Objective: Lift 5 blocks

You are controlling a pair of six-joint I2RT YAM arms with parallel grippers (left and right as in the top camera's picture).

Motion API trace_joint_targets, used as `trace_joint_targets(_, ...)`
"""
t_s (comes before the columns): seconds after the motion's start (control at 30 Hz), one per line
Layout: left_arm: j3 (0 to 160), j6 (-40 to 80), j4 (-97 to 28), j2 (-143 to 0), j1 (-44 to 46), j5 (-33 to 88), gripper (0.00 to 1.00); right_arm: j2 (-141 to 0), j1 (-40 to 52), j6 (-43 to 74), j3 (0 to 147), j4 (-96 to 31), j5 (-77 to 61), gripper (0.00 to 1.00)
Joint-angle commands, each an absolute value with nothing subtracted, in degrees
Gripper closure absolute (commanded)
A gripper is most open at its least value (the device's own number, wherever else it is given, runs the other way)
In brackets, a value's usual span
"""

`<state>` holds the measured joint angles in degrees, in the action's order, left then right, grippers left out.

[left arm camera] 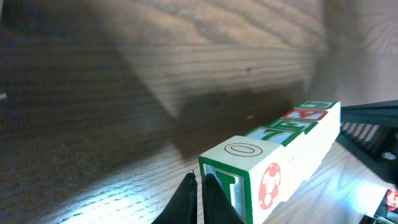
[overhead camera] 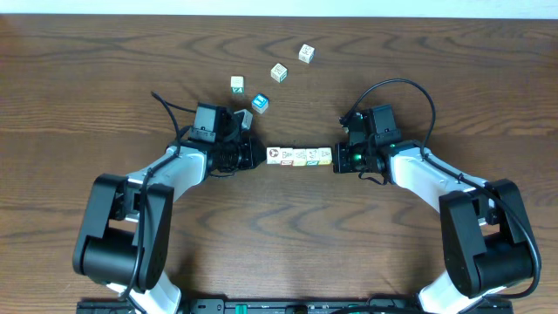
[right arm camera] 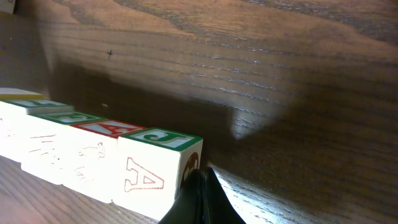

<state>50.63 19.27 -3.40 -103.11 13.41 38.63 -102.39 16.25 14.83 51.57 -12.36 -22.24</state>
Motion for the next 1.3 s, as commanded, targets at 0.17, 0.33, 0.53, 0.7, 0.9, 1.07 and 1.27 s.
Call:
trace_joint_targets(0.17,53.0,18.5,-2.9,-101.7,17.2,44.6,0.93,-102.9,18.5,14.5,54.1,-13.0,-32.0,0.99)
trace_joint_targets(0.33,53.0,18.5,-2.9,-101.7,17.6,44.4,0.93,-102.2,18.5,14.5,55.4,-14.2,-32.0,0.99)
trace_joint_targets(0.53,53.0,18.5,-2.9,-101.7,17.6,44.4,0.92,-101.6,18.5,14.5,55.5,-14.6,-32.0,0.99)
trace_joint_targets(0.7,53.0,18.5,-2.9,-101.7,17.6,44.3,0.93,-101.5,18.5,14.5,55.5,-14.8,-32.0,0.99)
trace_joint_targets(0.9,53.0,18.5,-2.9,-101.7,17.6,44.3,0.93,-101.3,18.5,14.5,55.5,-15.1,-32.7,0.99)
trace_joint_targets(1.07,53.0,18.5,-2.9,-101.7,17.6,44.3,0.93,-100.3,18.5,14.5,55.5,-15.0,-32.9,0.99)
trace_joint_targets(1.27,53.0,18.5,-2.9,-101.7,17.6,44.3,0.93,-98.1,18.5,14.5,55.5,-15.1,-32.9,0.99)
